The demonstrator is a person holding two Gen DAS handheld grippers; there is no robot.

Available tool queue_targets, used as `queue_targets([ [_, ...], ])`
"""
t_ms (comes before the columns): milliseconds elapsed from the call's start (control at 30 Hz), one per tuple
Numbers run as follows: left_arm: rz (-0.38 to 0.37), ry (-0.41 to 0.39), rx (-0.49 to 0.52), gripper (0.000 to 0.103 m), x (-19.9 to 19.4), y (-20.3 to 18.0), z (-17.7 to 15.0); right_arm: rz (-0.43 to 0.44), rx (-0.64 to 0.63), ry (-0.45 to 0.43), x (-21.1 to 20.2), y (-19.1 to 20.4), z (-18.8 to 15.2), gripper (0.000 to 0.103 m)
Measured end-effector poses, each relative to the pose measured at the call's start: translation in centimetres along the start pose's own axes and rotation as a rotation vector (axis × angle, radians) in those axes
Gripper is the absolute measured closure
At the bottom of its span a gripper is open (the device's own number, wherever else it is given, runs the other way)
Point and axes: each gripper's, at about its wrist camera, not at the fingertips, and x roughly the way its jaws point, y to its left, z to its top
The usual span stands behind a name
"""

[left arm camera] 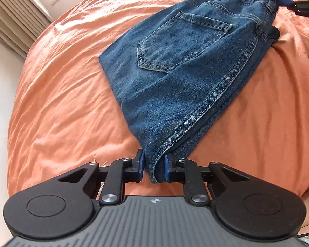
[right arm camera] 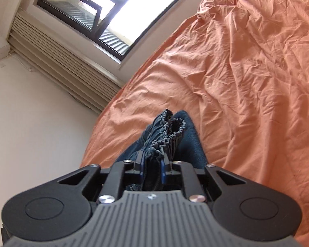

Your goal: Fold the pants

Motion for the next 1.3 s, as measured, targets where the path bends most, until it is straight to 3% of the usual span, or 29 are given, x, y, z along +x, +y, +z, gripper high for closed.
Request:
queue_targets([
  [100, -0.022, 0.027, -0.038, 0.083, 0.9, 0.0, -0.1, -0.062, 0.060, 0.052, 0.9, -2.2, -0.6, 0.094],
  [300, -0.126, 0.158, -0.199, 0.082, 4.2, 2.1, -0.2, -0.145, 0.030, 0.115, 2.5, -3.2, -1.5, 0.095],
  [400, -0.127, 0.182, -0.192, 0.082, 4.7, 1.8, -0.2, -0.144, 0.023, 0.118, 2.5, -3.5, -1.6, 0.095],
  [567, -0.159, 0.225, -0.262, 0.082, 3.9, 2.7, -1.1, -0.167, -0.009, 0.101, 2.5, -3.2, -2.0, 0.089],
  [700, -0.147, 0.223, -0.256, 0.080, 1.6, 3.0, -1.9, -0.198, -0.018, 0.075, 1.7, -2.7, -2.1, 0.081],
  [800, -0.114, 0.156, -0.271, 0.079, -0.5, 3.6, -2.1, -0.242, -0.075, 0.048, 0.5, -1.7, -2.5, 0.074],
  [933, -0.130, 0.030, -0.373, 0.064, -2.6, 5.7, -1.7, -0.246, -0.137, -0.003, -1.2, -0.7, -2.9, 0.069],
  [1067, -0.152, -0.120, -0.477, 0.058, -3.8, 6.8, -0.8, -0.139, -0.086, -0.017, -2.2, -1.0, -2.8, 0.063],
  [1167, -0.253, -0.212, -0.598, 0.057, -3.0, 8.2, -0.6, -0.041, 0.021, 0.016, -2.0, -1.9, -3.0, 0.052],
  [1233, -0.320, -0.247, -0.703, 0.047, -1.8, 9.3, -0.2, -0.047, 0.033, 0.024, -1.8, -2.2, -3.1, 0.049],
  [1300, -0.370, -0.265, -0.765, 0.044, -0.4, 9.8, -0.1, -0.068, 0.034, 0.031, -1.3, -2.3, -3.1, 0.046],
])
